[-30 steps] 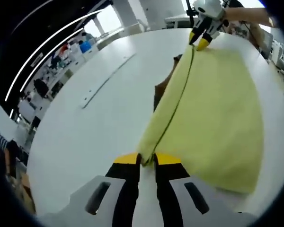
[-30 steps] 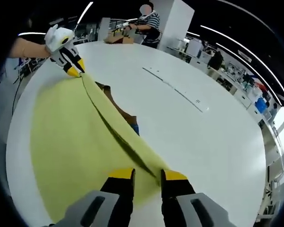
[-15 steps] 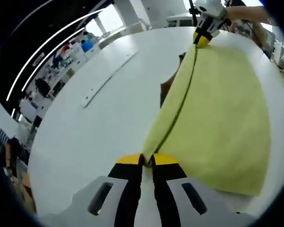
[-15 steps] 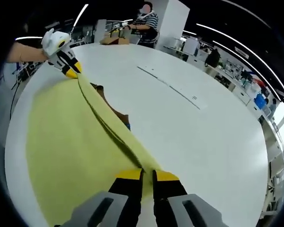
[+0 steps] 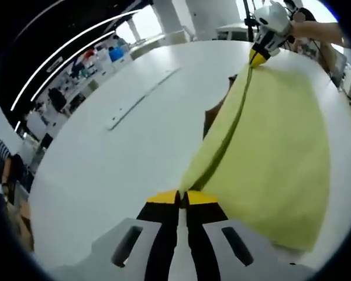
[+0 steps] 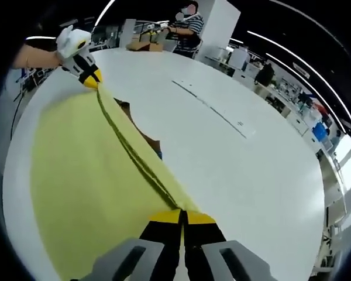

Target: Fold the garment on the visible template until the final outline fits inside the template.

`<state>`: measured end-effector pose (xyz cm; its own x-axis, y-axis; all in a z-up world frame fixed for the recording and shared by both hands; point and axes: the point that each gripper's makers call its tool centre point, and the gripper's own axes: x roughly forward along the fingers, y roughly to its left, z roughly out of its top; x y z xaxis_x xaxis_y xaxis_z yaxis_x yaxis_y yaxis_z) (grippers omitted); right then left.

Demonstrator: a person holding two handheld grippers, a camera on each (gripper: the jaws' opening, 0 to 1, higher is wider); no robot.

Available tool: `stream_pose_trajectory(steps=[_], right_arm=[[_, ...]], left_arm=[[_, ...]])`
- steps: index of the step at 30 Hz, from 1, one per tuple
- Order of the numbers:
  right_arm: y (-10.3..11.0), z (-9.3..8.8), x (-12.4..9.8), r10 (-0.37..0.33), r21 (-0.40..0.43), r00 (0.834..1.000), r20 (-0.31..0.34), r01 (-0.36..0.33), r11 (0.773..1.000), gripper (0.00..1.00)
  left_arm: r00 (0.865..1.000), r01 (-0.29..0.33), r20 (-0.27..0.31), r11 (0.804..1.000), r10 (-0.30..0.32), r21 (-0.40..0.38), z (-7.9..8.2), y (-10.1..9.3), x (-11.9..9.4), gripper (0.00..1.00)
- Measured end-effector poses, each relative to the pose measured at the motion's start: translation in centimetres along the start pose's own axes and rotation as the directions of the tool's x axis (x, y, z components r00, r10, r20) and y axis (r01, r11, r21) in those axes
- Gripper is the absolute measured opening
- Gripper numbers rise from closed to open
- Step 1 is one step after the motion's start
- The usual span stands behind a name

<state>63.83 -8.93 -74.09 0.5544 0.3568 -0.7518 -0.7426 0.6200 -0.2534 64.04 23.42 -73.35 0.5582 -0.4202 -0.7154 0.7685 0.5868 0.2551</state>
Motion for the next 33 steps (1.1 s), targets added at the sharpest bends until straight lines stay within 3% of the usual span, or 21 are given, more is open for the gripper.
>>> stream_pose_trajectory(steps=[7,11,18,23,28,33], right_arm=[[-1.9,1.7,-0.6,-0.069,-0.001,0.996,0.048,0.069,0.998,0.00],[-2.7,2.0,0.5,-0.091,0.043,0.994,0.056,0.088,0.995,0.00],[-3.0,1.2,2.0,-0.090,0.085,0.996,0.030,0.087,0.993,0.00],[-3.7,1.0,1.8,-0.114,0.124,0.993,0.024,0.111,0.986,0.00],[-3.6,1.5,0.9,-0.102,0.191,0.994,0.050,0.091,0.977,0.15],[-2.5,1.9,0.0,-0.060,0.216,0.996,0.072,0.043,0.975,0.38]], left_arm=[[0.999,-0.009,0.037,0.989,0.015,-0.148,0.6,0.6,0.0,0.00],[0.999,-0.014,0.030,0.968,0.022,-0.250,0.5,0.7,0.7,0.01],[0.998,-0.037,0.037,0.946,0.052,-0.321,0.5,1.9,1.7,0.02],[0.995,-0.077,0.035,0.936,0.095,-0.343,0.4,2.8,1.6,0.05],[0.993,-0.080,0.053,0.936,0.104,-0.342,0.4,2.9,1.0,0.23],[0.993,-0.028,0.094,0.926,0.068,-0.376,0.6,1.9,0.2,0.42]])
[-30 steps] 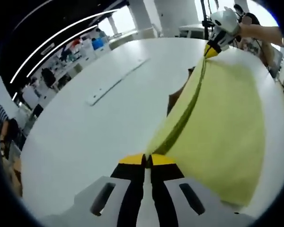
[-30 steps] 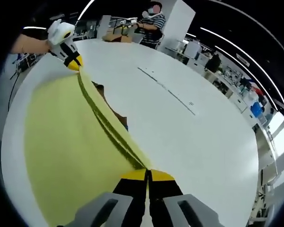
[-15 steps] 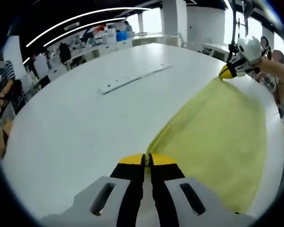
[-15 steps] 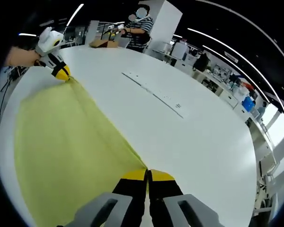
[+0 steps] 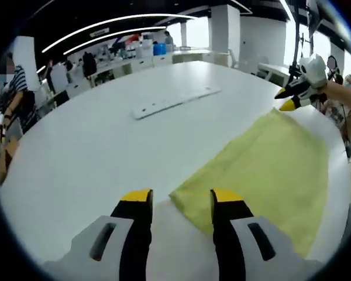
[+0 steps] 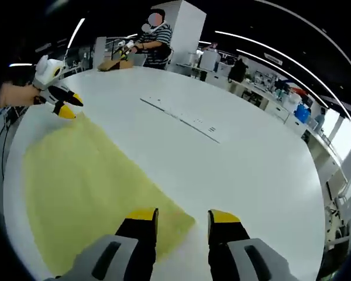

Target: Fold the garment on the visible template until the final outline fits inside the template.

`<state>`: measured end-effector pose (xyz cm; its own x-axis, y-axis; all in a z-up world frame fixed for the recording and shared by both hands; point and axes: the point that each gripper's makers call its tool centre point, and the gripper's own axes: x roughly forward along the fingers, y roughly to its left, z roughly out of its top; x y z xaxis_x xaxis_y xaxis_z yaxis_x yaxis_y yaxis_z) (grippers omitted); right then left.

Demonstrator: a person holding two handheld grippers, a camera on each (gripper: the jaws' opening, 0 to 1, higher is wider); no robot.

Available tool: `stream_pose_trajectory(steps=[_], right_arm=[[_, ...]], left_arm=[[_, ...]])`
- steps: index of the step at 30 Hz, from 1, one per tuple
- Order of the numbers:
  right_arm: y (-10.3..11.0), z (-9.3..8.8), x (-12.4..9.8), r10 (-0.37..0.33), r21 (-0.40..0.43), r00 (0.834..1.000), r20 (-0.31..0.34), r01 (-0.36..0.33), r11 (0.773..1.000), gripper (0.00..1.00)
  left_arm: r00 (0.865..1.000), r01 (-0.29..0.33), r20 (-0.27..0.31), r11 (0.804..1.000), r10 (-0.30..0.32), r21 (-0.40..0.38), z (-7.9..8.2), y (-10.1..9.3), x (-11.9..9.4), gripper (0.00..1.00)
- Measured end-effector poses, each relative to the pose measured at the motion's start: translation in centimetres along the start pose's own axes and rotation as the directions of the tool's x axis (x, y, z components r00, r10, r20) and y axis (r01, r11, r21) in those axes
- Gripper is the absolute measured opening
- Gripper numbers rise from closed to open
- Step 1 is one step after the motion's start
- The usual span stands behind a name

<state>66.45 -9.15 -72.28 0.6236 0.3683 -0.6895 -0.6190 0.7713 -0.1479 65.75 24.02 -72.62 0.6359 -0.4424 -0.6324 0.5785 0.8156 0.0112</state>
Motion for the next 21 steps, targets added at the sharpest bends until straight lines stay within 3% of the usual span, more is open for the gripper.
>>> stream_pose_trajectory(steps=[3,9,21], right_arm=[[0.9,0.1,-0.6,0.040,0.017,0.999,0.004,-0.040,0.999,0.53],[3.1,0.0,-2.3,0.124,0.106,0.992,0.027,-0.127,0.986,0.65],[6.3,-2.1,-6.3,0.175,0.168,0.984,0.033,-0.178,0.970,0.68]], left_arm=[[1.000,0.018,0.006,1.000,-0.018,-0.007,-0.2,-0.5,-0.6,0.51],[0.998,0.053,0.044,0.998,-0.052,-0.033,-0.2,-1.9,-2.2,0.66],[0.989,0.137,0.054,0.989,-0.134,-0.047,-2.7,-5.8,-5.6,0.72]])
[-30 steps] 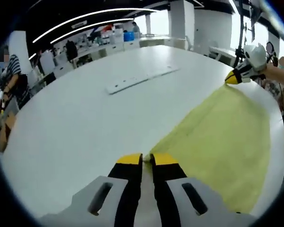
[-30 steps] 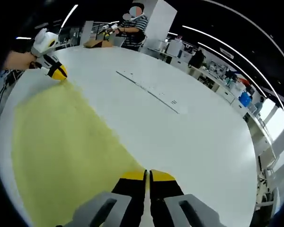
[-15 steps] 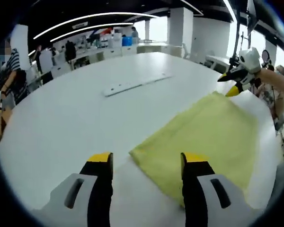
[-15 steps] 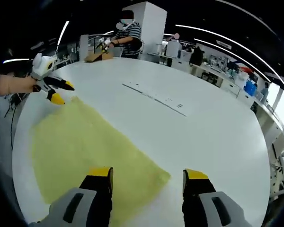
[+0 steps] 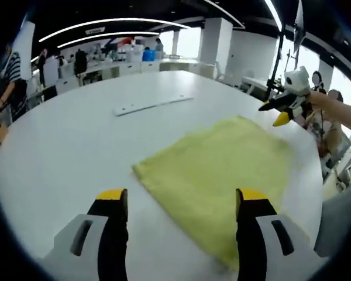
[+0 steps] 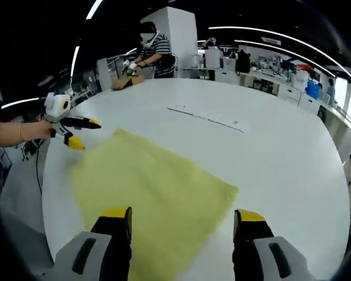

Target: Fold the garment on the visible template until the final outline fits inside the template.

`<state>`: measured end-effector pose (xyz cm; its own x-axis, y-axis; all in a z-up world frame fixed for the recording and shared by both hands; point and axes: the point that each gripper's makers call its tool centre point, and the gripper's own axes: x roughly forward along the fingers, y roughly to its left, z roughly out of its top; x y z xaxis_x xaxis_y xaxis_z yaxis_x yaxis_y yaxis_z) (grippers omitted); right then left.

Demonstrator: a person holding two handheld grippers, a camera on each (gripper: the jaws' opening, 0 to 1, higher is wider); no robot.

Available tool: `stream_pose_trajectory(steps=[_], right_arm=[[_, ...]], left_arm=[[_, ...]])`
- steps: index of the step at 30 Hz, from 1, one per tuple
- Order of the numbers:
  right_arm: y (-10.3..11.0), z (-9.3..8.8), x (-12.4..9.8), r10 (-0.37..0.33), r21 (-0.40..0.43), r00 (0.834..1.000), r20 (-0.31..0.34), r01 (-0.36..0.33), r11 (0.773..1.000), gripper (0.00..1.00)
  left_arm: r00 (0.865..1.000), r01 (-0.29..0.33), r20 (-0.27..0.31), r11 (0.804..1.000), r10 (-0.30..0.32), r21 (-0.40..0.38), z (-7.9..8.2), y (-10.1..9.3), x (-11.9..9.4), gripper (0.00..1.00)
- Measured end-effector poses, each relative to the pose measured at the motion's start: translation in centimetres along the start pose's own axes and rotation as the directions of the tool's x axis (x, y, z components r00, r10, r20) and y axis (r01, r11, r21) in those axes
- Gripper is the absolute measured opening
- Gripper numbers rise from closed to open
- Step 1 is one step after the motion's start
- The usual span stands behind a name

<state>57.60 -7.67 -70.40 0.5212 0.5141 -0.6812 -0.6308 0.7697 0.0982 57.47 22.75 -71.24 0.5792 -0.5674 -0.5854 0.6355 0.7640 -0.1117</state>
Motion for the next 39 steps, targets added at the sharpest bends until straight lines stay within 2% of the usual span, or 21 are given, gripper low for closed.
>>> stream_pose_trajectory(steps=[5,11,17,19,29,34,39], right_arm=[[1.3,-1.6,-1.4,0.006,0.014,1.000,-0.002,-0.006,1.000,0.67],[2.4,-3.9,-2.4,0.004,0.033,1.000,-0.014,-0.003,0.999,0.63],[3.3,-6.2,-3.3,0.002,0.071,1.000,-0.031,0.000,0.997,0.55],[3.4,-6.8,-3.7,-0.006,0.083,0.999,-0.035,0.009,0.996,0.53],[3.6,-8.4,-4.3,-0.018,0.153,0.999,-0.027,0.022,0.988,0.36],[4.0,-9.3,-4.2,-0.011,0.182,0.999,-0.037,0.017,0.983,0.23],[4.1,-9.8,-4.0,-0.006,0.216,1.000,-0.030,0.012,0.976,0.16]], left_arm=[[1.000,0.014,0.014,1.000,-0.013,-0.020,-0.7,-1.2,-1.1,0.70],[0.999,0.033,-0.003,0.999,-0.033,-0.043,-2.7,-2.7,-2.2,0.65],[0.999,0.044,-0.023,0.997,-0.046,-0.070,-4.7,-3.8,-2.9,0.56],[0.997,0.048,-0.054,0.994,-0.053,-0.094,-5.7,-4.2,-3.0,0.50],[0.996,0.051,-0.066,0.988,-0.061,-0.145,-7.5,-4.9,-3.6,0.33],[0.996,0.063,-0.058,0.983,-0.075,-0.174,-7.8,-5.2,-3.7,0.24],[0.995,0.064,-0.062,0.977,-0.078,-0.201,-8.3,-5.4,-4.0,0.13]])
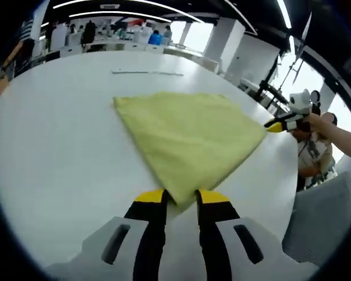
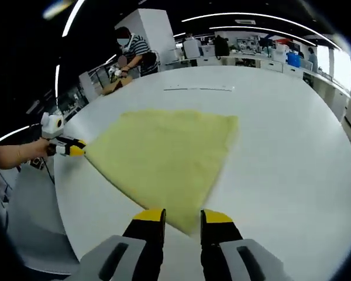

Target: Fold the garment on the visible template until the final outline fits inside the template.

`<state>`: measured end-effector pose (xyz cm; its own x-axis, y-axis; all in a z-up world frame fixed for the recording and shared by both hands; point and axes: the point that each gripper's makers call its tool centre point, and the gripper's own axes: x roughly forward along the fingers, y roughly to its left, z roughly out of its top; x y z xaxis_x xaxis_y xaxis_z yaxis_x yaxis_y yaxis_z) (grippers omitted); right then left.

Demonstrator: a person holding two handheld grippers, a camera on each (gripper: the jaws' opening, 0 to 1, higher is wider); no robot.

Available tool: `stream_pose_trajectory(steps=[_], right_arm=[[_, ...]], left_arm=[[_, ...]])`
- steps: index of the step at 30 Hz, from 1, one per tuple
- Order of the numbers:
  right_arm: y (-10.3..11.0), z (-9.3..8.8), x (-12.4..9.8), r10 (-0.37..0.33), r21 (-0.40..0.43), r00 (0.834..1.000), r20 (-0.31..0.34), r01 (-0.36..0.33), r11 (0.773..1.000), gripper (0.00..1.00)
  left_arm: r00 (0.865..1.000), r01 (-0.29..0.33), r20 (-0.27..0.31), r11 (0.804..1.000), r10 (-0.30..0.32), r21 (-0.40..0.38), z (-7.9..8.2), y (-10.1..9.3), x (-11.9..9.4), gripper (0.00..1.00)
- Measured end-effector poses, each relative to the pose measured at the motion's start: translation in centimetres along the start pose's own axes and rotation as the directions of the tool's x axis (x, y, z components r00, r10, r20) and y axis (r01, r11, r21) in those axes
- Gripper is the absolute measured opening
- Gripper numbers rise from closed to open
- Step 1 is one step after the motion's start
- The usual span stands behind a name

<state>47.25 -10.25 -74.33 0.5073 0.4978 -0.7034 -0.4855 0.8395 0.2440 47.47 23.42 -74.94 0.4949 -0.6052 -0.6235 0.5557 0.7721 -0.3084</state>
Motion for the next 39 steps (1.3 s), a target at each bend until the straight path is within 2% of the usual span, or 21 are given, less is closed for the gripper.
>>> stream_pose_trajectory(steps=[3,5,8,13,22,26,39], right_arm=[[-0.5,-0.4,0.0,-0.014,0.014,1.000,-0.010,0.014,1.000,0.08],[-0.4,-0.6,0.0,-0.009,0.020,1.000,-0.013,0.010,1.000,0.05],[-0.4,-0.7,-0.1,-0.005,0.023,1.000,-0.012,0.006,1.000,0.00],[-0.3,-1.1,-0.1,0.001,0.020,1.000,-0.015,0.000,1.000,0.00],[0.2,-1.8,-0.6,0.001,0.016,1.000,-0.021,-0.001,1.000,0.00],[0.4,-2.1,-0.8,0.006,0.011,1.000,-0.029,-0.006,1.000,0.00],[0.6,-2.6,-1.1,0.005,0.001,0.999,-0.033,-0.005,1.000,0.00]], left_arm=[[1.000,0.005,-0.001,1.000,-0.005,0.003,-0.4,-0.1,-0.1,0.06],[1.000,0.011,0.007,0.999,-0.011,-0.038,-0.4,-0.1,-0.1,0.05],[1.000,0.016,0.010,0.999,-0.016,-0.029,-0.5,-0.2,-0.2,0.02],[1.000,0.015,0.017,1.000,-0.015,0.004,-0.4,-0.4,-0.3,0.01],[1.000,0.014,-0.005,0.999,-0.014,0.042,-1.0,-0.7,-0.6,0.01],[1.000,-0.005,-0.015,0.996,0.007,0.091,-1.1,-0.8,-0.8,0.01],[1.000,-0.020,-0.010,0.996,0.021,0.091,-1.7,-1.0,-1.1,0.01]])
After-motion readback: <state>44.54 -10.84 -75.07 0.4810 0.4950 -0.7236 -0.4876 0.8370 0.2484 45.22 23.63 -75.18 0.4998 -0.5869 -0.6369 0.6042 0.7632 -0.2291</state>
